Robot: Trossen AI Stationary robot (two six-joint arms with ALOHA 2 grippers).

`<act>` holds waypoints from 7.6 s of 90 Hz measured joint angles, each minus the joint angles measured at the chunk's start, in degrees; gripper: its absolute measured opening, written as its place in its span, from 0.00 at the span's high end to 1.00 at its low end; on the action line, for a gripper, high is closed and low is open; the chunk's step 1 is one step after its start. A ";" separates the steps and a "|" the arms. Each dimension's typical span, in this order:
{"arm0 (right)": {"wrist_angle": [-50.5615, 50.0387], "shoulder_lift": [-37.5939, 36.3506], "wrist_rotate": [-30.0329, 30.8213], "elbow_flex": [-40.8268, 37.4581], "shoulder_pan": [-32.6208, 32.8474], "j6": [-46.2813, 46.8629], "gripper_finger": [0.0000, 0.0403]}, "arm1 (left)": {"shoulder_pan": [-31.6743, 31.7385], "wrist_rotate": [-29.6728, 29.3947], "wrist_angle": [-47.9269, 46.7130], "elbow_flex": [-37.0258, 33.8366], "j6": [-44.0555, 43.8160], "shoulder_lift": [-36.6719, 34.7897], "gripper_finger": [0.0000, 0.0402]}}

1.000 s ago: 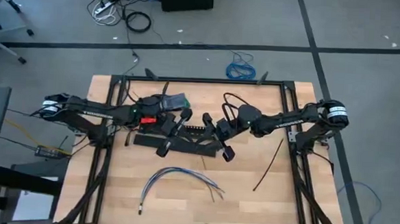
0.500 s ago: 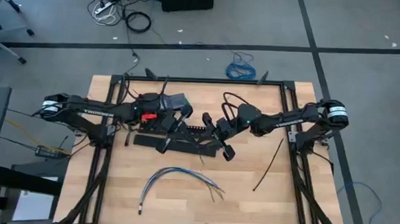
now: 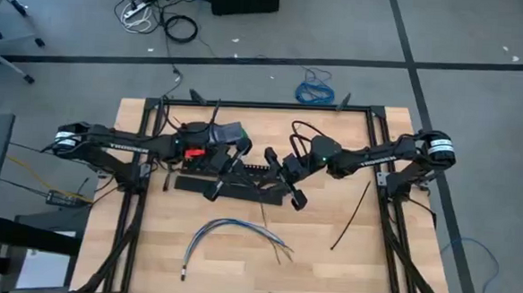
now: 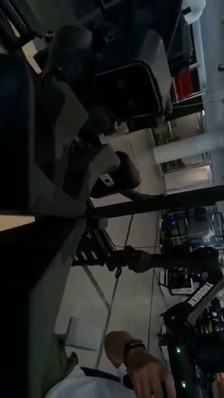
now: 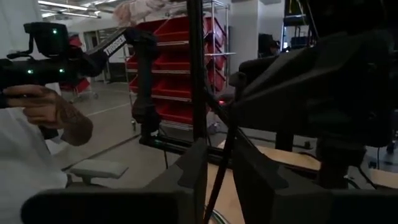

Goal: Ziptie cables
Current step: Prepare the left black zip tie

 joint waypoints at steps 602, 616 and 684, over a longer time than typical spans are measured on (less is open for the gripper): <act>-22.88 -9.01 38.10 -0.55 6.45 49.47 0.64 | -34.67 -78.10 -7.64 3.52 77.84 8.79 1.00; -25.62 -9.01 36.56 -0.57 6.88 53.73 0.64 | -34.71 -82.32 -4.02 3.52 86.60 13.22 1.00; -31.27 -9.03 29.79 -0.57 5.49 53.23 0.67 | -34.47 -84.56 12.23 3.52 106.95 27.34 1.00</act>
